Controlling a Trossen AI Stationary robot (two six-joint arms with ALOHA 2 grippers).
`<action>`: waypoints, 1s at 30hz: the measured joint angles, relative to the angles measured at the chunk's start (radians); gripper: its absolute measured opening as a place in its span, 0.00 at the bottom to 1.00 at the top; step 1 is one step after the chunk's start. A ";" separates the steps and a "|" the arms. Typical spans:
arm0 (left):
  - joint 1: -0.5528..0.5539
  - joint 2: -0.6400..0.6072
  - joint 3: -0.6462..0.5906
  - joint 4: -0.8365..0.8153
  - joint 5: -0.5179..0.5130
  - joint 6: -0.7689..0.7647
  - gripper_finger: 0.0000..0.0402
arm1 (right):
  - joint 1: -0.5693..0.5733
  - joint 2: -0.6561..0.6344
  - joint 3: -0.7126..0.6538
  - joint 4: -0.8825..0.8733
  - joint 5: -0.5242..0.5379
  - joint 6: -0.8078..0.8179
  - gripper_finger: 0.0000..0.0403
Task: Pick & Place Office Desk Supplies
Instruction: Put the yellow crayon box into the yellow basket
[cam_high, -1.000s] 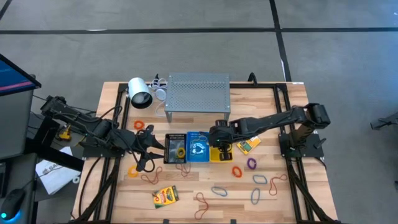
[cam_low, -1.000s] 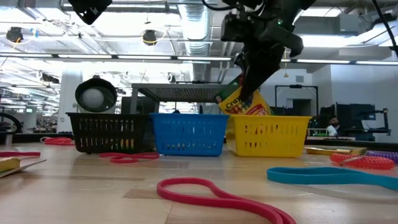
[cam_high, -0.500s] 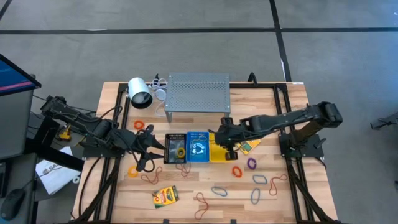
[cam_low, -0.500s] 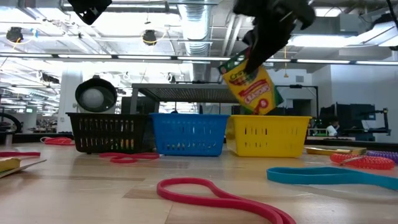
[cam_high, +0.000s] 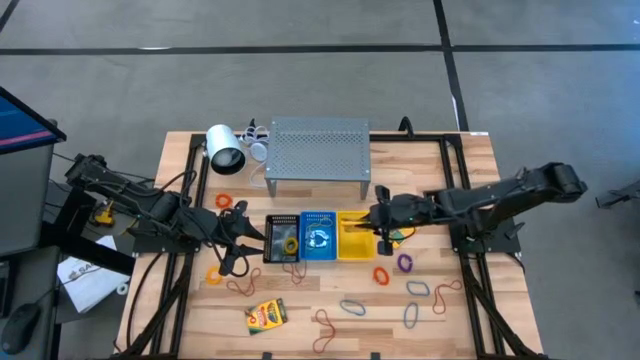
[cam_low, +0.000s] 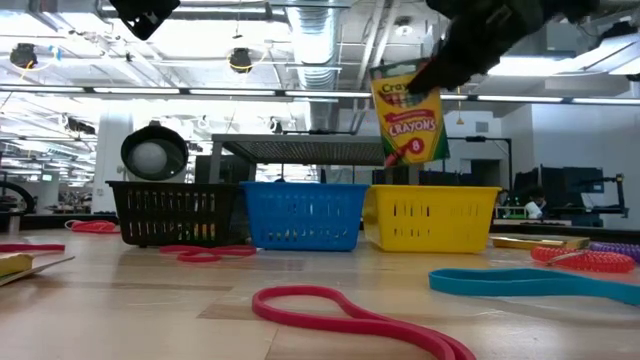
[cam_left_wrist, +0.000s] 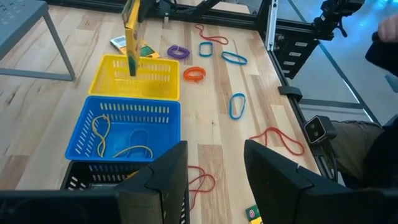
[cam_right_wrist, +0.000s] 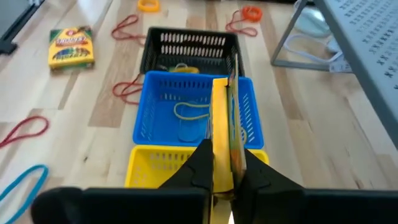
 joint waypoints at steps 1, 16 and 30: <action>0.000 0.000 0.000 0.001 0.000 0.000 0.38 | 0.000 -0.002 -0.020 0.028 0.005 0.001 0.05; 0.000 0.000 0.000 0.006 -0.005 0.000 0.38 | 0.026 0.025 -0.187 0.275 0.114 -0.011 0.05; 0.000 0.000 0.000 0.011 -0.022 0.000 0.38 | 0.032 0.197 -0.210 0.439 0.113 -0.048 0.08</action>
